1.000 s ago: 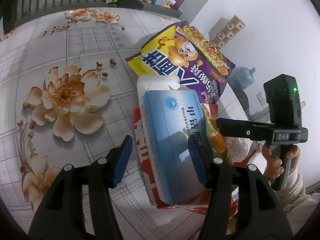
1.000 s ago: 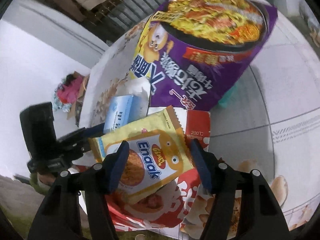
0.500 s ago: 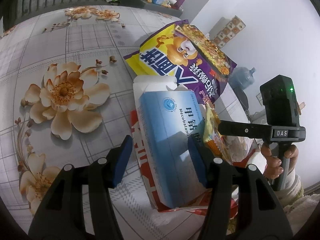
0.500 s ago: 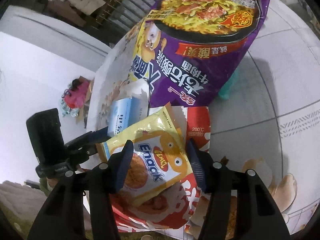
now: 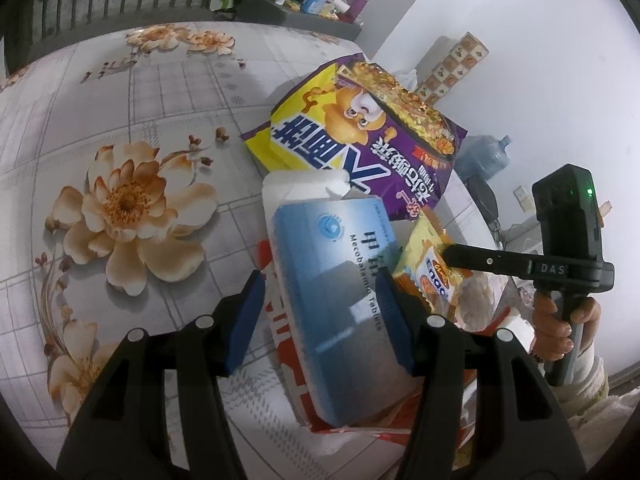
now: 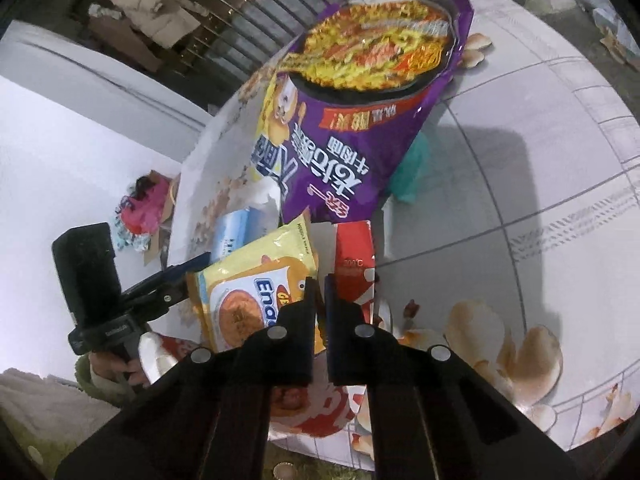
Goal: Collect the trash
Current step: 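Grasp the yellow Enaak snack bag with the right tool while the left tool grasps the blue medicine box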
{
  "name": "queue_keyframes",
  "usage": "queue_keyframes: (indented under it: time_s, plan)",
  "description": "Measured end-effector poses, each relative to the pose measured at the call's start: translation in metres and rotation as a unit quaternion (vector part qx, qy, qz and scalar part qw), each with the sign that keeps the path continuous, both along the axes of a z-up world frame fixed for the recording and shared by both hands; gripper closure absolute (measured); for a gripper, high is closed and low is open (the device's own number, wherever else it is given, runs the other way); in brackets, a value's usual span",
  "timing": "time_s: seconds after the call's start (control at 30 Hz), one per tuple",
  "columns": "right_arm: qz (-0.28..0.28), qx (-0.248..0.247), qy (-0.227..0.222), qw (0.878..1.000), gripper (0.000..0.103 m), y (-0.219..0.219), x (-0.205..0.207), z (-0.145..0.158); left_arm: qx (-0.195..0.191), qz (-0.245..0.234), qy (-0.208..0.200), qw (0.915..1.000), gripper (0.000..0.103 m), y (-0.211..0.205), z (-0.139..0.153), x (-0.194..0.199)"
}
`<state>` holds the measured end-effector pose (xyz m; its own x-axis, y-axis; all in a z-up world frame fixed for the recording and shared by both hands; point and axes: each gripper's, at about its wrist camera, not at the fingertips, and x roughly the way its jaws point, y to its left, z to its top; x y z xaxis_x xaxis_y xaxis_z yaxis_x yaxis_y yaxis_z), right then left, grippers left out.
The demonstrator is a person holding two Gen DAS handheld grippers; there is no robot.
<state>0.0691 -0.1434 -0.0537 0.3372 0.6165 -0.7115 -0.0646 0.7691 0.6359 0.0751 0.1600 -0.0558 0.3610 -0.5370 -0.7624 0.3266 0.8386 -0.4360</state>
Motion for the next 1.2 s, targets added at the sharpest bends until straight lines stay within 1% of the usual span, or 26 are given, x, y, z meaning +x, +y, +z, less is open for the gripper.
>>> queue_keyframes:
  time_s: [0.17, 0.23, 0.3, 0.4, 0.53, 0.67, 0.77, 0.83, 0.93, 0.97, 1.13, 1.2]
  plan:
    - [-0.032, 0.007, -0.013, 0.999, 0.100, -0.022, -0.004, 0.008, -0.006, -0.010, 0.005, 0.9999, 0.049, -0.004, 0.003, 0.005]
    - [-0.051, 0.009, -0.014, 0.999, 0.100, -0.033, -0.005, 0.009, -0.004, -0.014, 0.006, 0.9999, 0.043, -0.008, 0.004, 0.006]
    - [-0.071, 0.008, -0.014, 0.997, 0.100, -0.042, -0.006, 0.009, 0.002, -0.020, 0.004, 0.9998, 0.033, -0.014, 0.005, 0.008]
    - [-0.091, 0.006, -0.011, 0.996, 0.100, -0.052, -0.008, 0.008, 0.011, -0.029, 0.004, 0.9995, 0.028, -0.022, 0.006, 0.012]
    - [-0.103, 0.003, -0.010, 0.995, 0.100, -0.059, -0.012, 0.004, 0.031, -0.037, 0.016, 0.9987, 0.027, -0.034, 0.003, 0.020]
    - [-0.104, 0.006, -0.009, 0.995, 0.100, -0.059, -0.014, 0.001, 0.055, -0.057, 0.020, 0.9967, 0.026, -0.047, 0.002, 0.027]
    - [-0.105, 0.004, -0.010, 0.994, 0.100, -0.058, -0.014, 0.000, 0.075, -0.057, 0.034, 0.9950, 0.026, -0.050, -0.003, 0.033]
    - [-0.106, 0.002, -0.011, 0.994, 0.100, -0.059, -0.016, 0.000, 0.078, -0.054, 0.043, 0.9946, 0.026, -0.050, -0.003, 0.037]
    - [-0.110, 0.004, -0.012, 0.994, 0.100, -0.059, -0.016, -0.001, 0.080, -0.055, 0.046, 0.9942, 0.026, -0.051, 0.000, 0.038]
    - [-0.111, 0.007, -0.012, 0.994, 0.100, -0.059, -0.016, -0.001, 0.083, -0.059, 0.049, 0.9935, 0.024, -0.053, 0.000, 0.040]
    - [-0.112, 0.028, -0.012, 0.993, 0.100, -0.060, -0.017, -0.007, 0.103, -0.065, 0.068, 0.9902, 0.023, -0.059, -0.010, 0.041]
    - [-0.112, 0.030, -0.013, 0.993, 0.100, -0.059, -0.017, -0.007, 0.101, -0.062, 0.072, 0.9903, 0.023, -0.057, -0.013, 0.042]
